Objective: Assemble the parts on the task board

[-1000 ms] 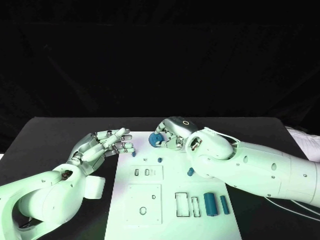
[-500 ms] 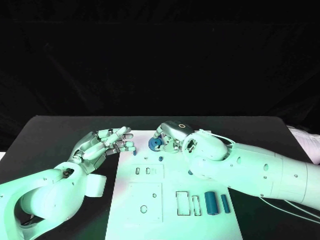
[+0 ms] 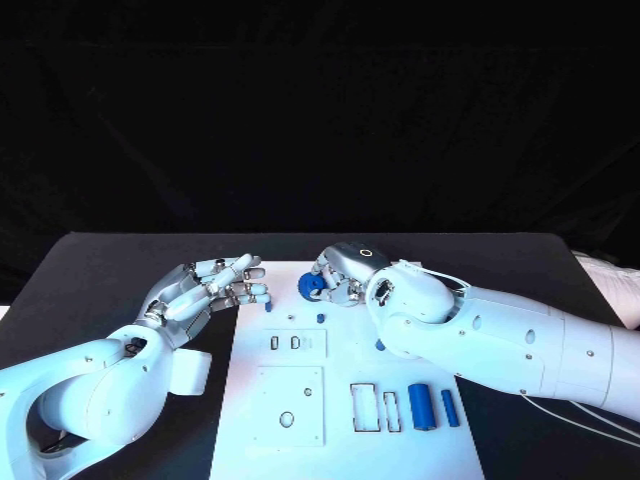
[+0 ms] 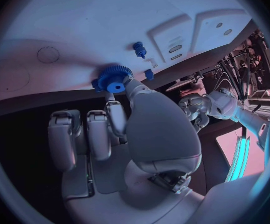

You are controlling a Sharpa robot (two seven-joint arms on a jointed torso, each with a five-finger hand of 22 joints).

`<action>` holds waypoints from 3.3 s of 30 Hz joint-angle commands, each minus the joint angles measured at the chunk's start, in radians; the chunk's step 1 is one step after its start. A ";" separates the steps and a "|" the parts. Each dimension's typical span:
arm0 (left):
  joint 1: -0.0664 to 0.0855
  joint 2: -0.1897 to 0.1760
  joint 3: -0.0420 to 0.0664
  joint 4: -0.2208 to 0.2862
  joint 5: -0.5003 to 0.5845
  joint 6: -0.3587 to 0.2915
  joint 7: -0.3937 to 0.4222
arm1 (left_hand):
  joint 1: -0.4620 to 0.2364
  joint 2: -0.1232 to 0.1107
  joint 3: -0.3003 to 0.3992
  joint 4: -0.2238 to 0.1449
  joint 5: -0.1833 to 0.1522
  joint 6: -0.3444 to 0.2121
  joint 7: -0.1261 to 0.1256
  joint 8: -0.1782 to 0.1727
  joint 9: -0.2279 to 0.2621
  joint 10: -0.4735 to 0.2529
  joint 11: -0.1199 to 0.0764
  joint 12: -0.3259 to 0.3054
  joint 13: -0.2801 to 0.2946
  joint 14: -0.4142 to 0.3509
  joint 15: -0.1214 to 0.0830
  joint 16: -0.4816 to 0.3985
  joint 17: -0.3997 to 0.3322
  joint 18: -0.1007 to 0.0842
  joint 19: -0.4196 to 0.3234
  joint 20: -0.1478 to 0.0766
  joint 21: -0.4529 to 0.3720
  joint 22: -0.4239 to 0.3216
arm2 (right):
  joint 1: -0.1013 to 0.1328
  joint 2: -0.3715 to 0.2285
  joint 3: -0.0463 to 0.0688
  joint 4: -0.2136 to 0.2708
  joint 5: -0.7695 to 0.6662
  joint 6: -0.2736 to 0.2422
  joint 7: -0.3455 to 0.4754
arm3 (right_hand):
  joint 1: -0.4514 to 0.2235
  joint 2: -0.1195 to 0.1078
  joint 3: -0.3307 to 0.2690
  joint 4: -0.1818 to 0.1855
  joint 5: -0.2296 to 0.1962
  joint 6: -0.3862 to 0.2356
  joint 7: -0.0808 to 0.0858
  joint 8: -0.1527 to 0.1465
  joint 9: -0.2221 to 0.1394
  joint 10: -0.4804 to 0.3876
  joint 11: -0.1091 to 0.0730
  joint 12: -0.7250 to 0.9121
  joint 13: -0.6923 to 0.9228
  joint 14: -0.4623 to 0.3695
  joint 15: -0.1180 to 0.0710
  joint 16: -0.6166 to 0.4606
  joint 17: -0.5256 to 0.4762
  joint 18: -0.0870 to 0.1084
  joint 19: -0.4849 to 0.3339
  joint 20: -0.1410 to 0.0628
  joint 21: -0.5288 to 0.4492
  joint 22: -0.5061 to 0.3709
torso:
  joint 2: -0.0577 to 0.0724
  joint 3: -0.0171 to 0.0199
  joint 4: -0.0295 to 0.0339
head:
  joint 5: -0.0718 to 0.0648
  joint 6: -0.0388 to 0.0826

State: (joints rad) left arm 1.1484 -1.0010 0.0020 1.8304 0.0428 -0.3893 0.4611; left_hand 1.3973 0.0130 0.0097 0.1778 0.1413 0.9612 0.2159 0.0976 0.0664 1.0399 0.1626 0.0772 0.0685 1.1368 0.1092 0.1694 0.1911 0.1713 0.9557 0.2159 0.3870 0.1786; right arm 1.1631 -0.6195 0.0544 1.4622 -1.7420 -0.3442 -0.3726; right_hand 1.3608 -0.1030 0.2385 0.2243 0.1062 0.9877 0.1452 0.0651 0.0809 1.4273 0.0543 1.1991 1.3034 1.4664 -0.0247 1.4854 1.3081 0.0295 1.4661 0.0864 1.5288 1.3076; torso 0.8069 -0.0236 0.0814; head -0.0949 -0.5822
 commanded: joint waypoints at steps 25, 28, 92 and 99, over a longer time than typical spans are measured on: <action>0.001 -0.003 0.001 0.002 0.001 0.021 0.002 | 0.009 0.001 0.000 -0.008 -0.001 0.004 0.003 -0.008 -0.001 0.002 0.004 -0.006 -0.001 -0.002 0.004 -0.005 0.003 0.010 0.003 0.003 0.005 0.000 | 0.000 -0.055 0.000 0.036 0.088 -0.108 0.055 | -0.143 0.005 -0.130 0.061 0.092 -0.001 -0.002 0.001 0.001 0.010 0.002 0.017 0.029 0.072 0.010 0.011 0.094 -0.007 0.034 0.012 0.001 0.172 | -0.002 0.0015 -0.0024 | 0.001 0.004; 0.001 -0.005 0.001 0.002 0.001 0.022 0.002 | 0.009 0.001 0.000 -0.008 -0.001 0.004 0.003 -0.008 -0.001 0.002 0.004 -0.006 -0.001 -0.002 0.004 -0.005 0.003 0.010 0.003 0.003 0.005 0.000 | 0.003 -0.117 0.003 0.074 0.189 -0.161 0.149 | -0.125 0.006 -0.133 0.057 0.087 -0.004 -0.001 0.000 0.000 0.008 0.003 0.014 0.029 0.071 0.011 0.010 0.091 -0.006 0.031 0.012 0.000 0.169 | -0.002 0.0005 -0.0048 | -0.001 0.005; -0.002 0.014 -0.001 -0.042 0.001 0.037 -0.001 | 0.010 0.002 -0.001 -0.012 -0.001 0.004 0.003 -0.010 -0.001 0.001 0.004 -0.008 -0.001 -0.002 0.004 -0.007 0.006 0.010 0.002 0.003 0.006 0.000 | -0.061 -0.334 0.007 -0.123 0.502 0.039 0.486 | 0.111 0.044 -0.067 -0.112 0.076 0.073 -0.011 0.020 0.008 0.013 -0.009 0.031 0.049 0.078 0.003 0.026 0.132 -0.006 0.031 0.007 -0.001 0.171 | -0.022 0.0208 -0.0332 | -0.007 -0.016; -0.002 0.014 -0.001 -0.043 0.001 0.037 -0.001 | 0.010 0.002 -0.001 -0.012 -0.001 0.004 0.003 -0.010 -0.001 0.001 0.004 -0.008 -0.001 -0.002 0.004 -0.007 0.006 0.010 0.002 0.003 0.006 0.000 | -0.061 -0.332 0.007 -0.126 0.502 0.042 0.486 | 0.106 0.048 -0.060 -0.114 0.069 0.093 -0.017 0.023 0.010 0.015 -0.013 0.034 0.052 0.078 -0.001 0.027 0.136 -0.007 0.033 0.003 0.000 0.174 | -0.022 0.0209 -0.0328 | -0.007 -0.017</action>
State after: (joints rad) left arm 1.1459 -0.9886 0.0005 1.7866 0.0430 -0.3715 0.4548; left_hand 1.3972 0.0131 0.0095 0.1724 0.1413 0.9612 0.2160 0.0938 0.0664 1.0399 0.1626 0.0728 0.0685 1.1368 0.1092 0.1654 0.1956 0.1713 0.9557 0.2159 0.3870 0.1786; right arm 1.1038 -0.9531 0.0619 1.3366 -1.2263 -0.3251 0.1141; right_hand 1.4684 -0.0601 0.1703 0.1103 0.1800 1.0757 0.1283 0.0848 0.0897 1.4319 0.0569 1.2268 1.3959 1.4664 -0.0175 1.5087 1.3081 0.0295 1.4661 0.0934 1.5287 1.3075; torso 0.7848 -0.0029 0.0484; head -0.1019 -0.5989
